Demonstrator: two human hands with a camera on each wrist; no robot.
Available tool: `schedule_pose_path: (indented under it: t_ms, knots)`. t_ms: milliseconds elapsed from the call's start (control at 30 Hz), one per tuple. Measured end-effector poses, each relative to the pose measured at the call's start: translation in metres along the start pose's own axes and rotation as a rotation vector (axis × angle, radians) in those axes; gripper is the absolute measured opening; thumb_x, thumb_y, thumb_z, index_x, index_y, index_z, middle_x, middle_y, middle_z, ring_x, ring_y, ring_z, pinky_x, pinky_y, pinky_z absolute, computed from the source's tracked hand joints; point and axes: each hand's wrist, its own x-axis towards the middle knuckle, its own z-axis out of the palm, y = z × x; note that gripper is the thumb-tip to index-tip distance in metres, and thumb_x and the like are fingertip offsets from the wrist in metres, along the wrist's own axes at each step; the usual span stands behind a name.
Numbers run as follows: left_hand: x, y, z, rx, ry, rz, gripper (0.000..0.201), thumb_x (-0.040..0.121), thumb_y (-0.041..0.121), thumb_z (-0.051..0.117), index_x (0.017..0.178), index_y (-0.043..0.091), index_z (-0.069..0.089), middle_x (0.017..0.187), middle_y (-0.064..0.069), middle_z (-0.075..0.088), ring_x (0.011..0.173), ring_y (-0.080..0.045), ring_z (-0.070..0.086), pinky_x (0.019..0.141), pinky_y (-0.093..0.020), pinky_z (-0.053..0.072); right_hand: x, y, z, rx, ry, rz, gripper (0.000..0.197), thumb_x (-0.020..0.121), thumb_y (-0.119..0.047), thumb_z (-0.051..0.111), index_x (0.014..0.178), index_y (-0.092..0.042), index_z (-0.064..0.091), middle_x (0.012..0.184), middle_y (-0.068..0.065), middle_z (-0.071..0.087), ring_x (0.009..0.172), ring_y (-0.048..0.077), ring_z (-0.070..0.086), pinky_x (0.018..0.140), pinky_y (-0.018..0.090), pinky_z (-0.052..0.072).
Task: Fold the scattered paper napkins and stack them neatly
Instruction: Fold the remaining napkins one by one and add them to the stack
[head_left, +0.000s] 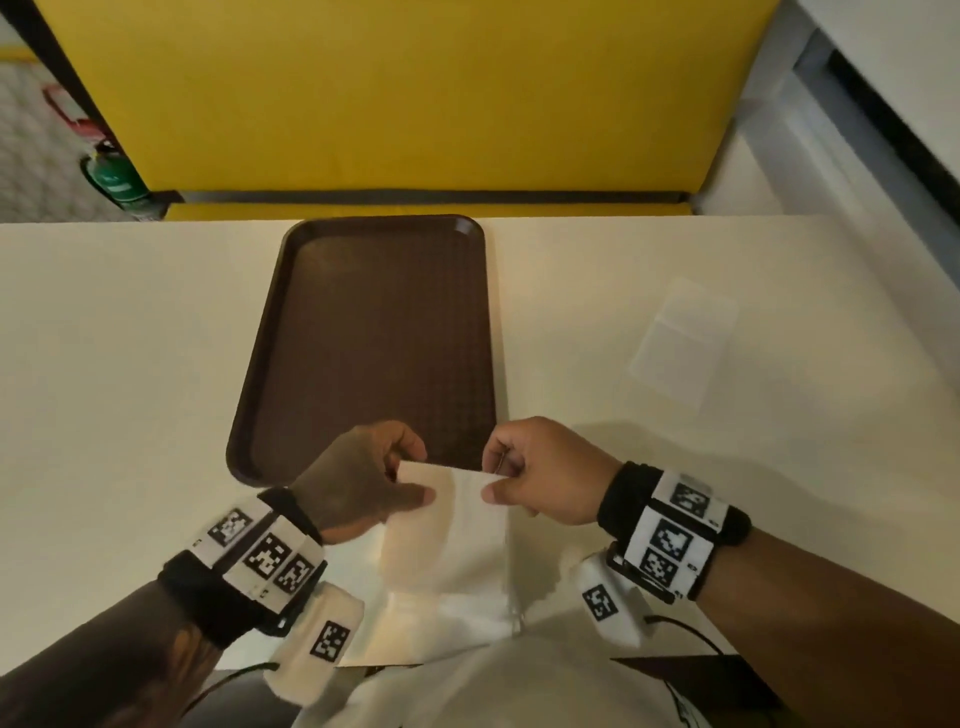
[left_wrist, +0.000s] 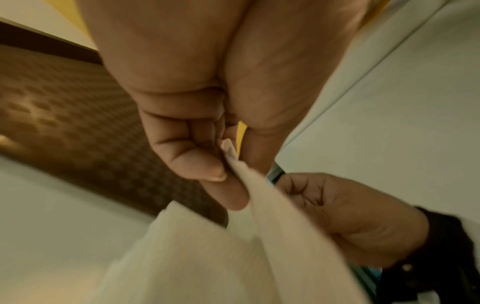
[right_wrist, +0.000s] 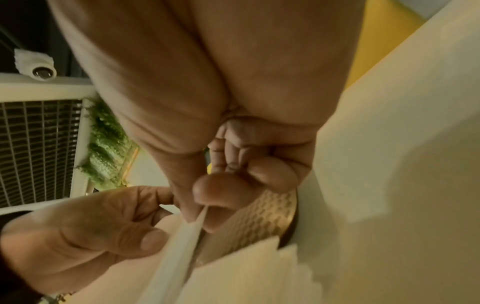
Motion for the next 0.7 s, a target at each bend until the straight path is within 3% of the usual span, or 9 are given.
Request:
schedule_pose_path:
  t_ms: [100,167,300,400,500,567,700]
  knots:
    - [-0.004,-0.014,0.019,0.024,0.007,-0.04,0.032,0.076,0.018,0.077,0.098,0.021,0.055,0.087,-0.002,0.067,0.068,-0.013,0.066,0.051,-0.017,0.05,0.002,0.005,0.013,-0.143,0.021,0.018,0.024,0.083,-0.027,0.075,0.101,-0.017,0.062,0.089,-0.004,0.063,0.077,0.01,0.061,0.073,0.029,0.055]
    - [-0.003,-0.017,0.026,0.018,0.028,-0.047,0.032,0.076,0.019,0.077,0.097,0.023,0.052,0.086,-0.001,0.066,0.071,-0.013,0.067,0.052,-0.018,0.052,0.002,0.009,0.016,-0.161,0.037,0.028,0.024,0.082,-0.027,0.075,0.1,-0.018,0.062,0.085,-0.008,0.058,0.074,0.007,0.057,0.07,0.025,0.051]
    - [-0.001,-0.016,0.033,0.083,0.108,-0.039,0.036,0.076,0.025,0.077,0.102,0.021,0.052,0.083,0.004,0.062,0.071,-0.011,0.063,0.058,-0.019,0.053,0.002,0.015,0.019,-0.203,0.071,0.037,0.023,0.081,-0.026,0.076,0.097,-0.016,0.062,0.082,-0.012,0.053,0.07,0.004,0.051,0.063,0.021,0.045]
    - [-0.004,-0.015,0.039,0.248,0.162,-0.01,0.047,0.072,0.033,0.079,0.109,0.021,0.052,0.082,0.01,0.059,0.07,-0.008,0.06,0.058,-0.016,0.047,0.001,0.015,0.026,-0.239,0.114,0.028,0.025,0.08,-0.026,0.076,0.096,-0.017,0.059,0.085,-0.007,0.055,0.075,0.011,0.056,0.069,0.026,0.051]
    - [-0.011,-0.011,0.043,0.452,0.227,0.072,0.054,0.07,0.042,0.078,0.115,0.028,0.051,0.107,0.013,0.049,0.096,-0.007,0.05,0.08,-0.02,0.046,-0.003,0.013,0.033,-0.389,0.175,-0.111,0.026,0.081,-0.026,0.074,0.099,-0.02,0.057,0.101,-0.003,0.054,0.091,0.017,0.055,0.079,0.035,0.052]
    - [-0.015,-0.007,0.043,0.539,0.241,0.176,0.047,0.074,0.043,0.073,0.115,0.032,0.053,0.119,0.013,0.042,0.108,-0.008,0.04,0.093,-0.024,0.042,-0.005,0.011,0.036,-0.452,0.145,-0.226,0.018,0.085,-0.026,0.068,0.099,-0.018,0.061,0.104,-0.002,0.051,0.097,0.015,0.05,0.081,0.036,0.05]
    - [-0.014,0.0,0.043,0.627,0.12,0.224,0.024,0.086,0.041,0.06,0.108,0.033,0.058,0.121,0.015,0.047,0.115,-0.008,0.038,0.1,-0.029,0.034,-0.002,0.014,0.042,-0.57,-0.008,-0.262,0.015,0.092,-0.026,0.056,0.092,-0.015,0.066,0.094,-0.002,0.051,0.093,0.014,0.045,0.076,0.034,0.046]
